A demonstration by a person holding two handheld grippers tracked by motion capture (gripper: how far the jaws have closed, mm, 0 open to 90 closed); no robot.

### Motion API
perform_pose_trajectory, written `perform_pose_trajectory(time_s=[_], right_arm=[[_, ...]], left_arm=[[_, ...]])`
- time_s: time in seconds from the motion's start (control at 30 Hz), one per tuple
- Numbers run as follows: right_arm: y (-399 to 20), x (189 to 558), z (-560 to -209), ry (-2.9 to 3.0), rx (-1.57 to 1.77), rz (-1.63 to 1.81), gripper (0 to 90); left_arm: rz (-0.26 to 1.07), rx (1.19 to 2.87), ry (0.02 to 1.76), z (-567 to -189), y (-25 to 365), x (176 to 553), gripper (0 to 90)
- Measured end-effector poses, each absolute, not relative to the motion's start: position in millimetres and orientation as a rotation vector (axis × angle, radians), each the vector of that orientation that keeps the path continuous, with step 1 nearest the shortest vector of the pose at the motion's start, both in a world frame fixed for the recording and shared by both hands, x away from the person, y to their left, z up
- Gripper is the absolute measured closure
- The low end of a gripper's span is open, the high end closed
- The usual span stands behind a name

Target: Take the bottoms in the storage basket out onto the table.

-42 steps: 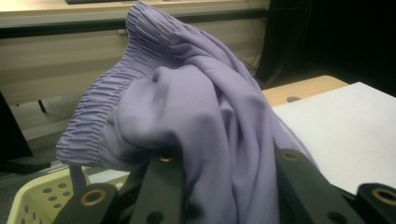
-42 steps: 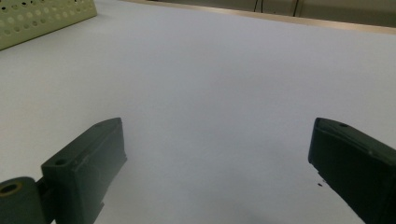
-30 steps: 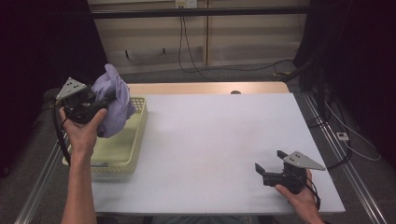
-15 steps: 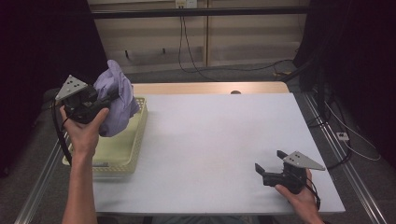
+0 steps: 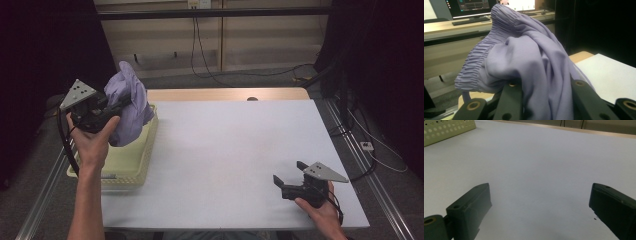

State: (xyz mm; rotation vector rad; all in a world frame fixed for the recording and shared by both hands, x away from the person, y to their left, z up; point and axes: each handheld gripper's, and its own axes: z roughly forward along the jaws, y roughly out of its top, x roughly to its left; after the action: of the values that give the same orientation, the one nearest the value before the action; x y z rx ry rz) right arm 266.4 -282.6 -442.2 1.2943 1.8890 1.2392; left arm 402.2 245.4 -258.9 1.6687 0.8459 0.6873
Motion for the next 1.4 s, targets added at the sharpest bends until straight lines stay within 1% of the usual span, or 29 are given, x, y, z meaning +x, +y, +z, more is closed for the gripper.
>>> perform_pose_trajectory(time_s=[0.33, 0.73, 1.07, 1.4], right_arm=[[-282.6, 266.5, -442.3, 1.891, 1.291, 1.239, 4.1], [-282.8, 266.3, -442.4, 1.89, 1.299, 1.235, 4.2], [-283.0, 267.6, -443.2, 1.888, 1.303, 1.227, 4.1], [-282.5, 268.5, -443.8, 1.89, 1.303, 1.226, 4.1]], left_arm=[[0.659, 1.66, 0.807, -254.6, 237.3, 398.0, 74.0], [0.661, 1.662, 0.77, -246.2, 228.2, 394.6, 74.0], [0.656, 1.674, 0.734, -238.2, 217.8, 399.3, 74.0], [0.616, 1.682, 0.704, -235.9, 196.8, 406.0, 73.9]])
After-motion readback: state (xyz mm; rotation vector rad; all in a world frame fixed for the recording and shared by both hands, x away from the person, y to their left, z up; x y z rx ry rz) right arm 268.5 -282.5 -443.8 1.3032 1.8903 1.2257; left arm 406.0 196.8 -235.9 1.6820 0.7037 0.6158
